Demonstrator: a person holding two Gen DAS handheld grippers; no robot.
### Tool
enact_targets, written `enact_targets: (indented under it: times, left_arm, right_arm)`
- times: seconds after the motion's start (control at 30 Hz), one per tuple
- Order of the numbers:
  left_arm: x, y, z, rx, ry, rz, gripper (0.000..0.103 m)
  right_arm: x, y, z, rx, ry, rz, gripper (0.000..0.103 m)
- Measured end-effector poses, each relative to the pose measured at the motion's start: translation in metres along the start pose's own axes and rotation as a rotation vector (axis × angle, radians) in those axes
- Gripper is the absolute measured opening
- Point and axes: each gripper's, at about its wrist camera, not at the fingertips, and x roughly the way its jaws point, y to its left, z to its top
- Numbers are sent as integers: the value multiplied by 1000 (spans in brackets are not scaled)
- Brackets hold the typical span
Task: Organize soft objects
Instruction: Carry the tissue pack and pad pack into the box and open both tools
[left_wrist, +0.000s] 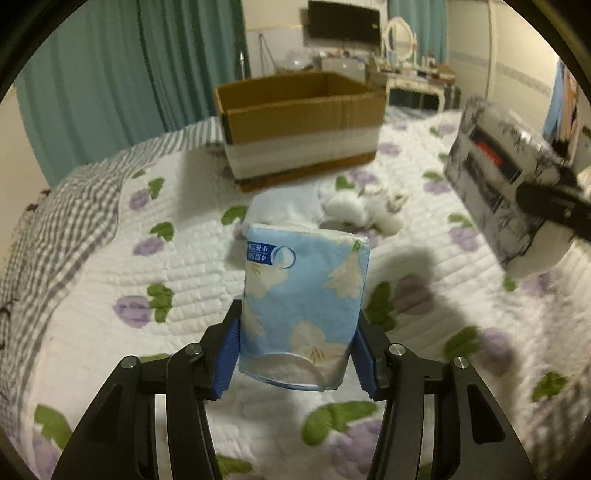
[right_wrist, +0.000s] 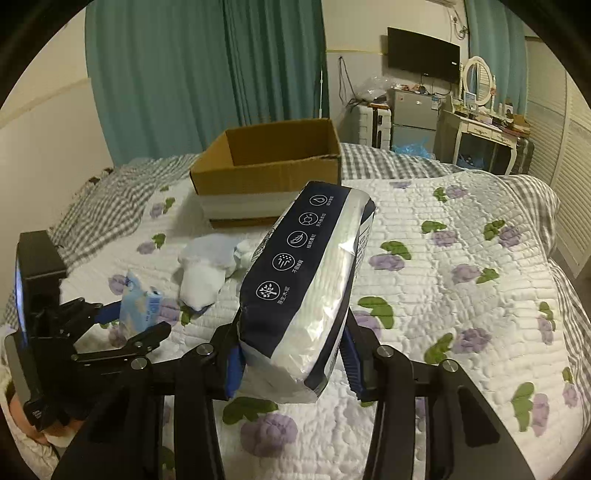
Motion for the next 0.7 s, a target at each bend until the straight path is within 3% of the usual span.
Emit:
enact_targets:
  times: [0.13,0.27,0.5,0.7]
  left_arm:
    - [-16,0,11,-44,-15,-39,52]
    - [-30,0,35,-52,-57,-27,52]
    - [-43,0,98,-39,-129,-38,52]
    - [-26,2,161,-25,-161,-24,52]
  right_arm:
    - [-15,-11,5,10,-17,26,43]
    - [-26,-21,26,-16,-61,27,43]
    - [-26,-26,89,-89,-145,69,43]
    - [-4,-20,147,-138,-198,104,43]
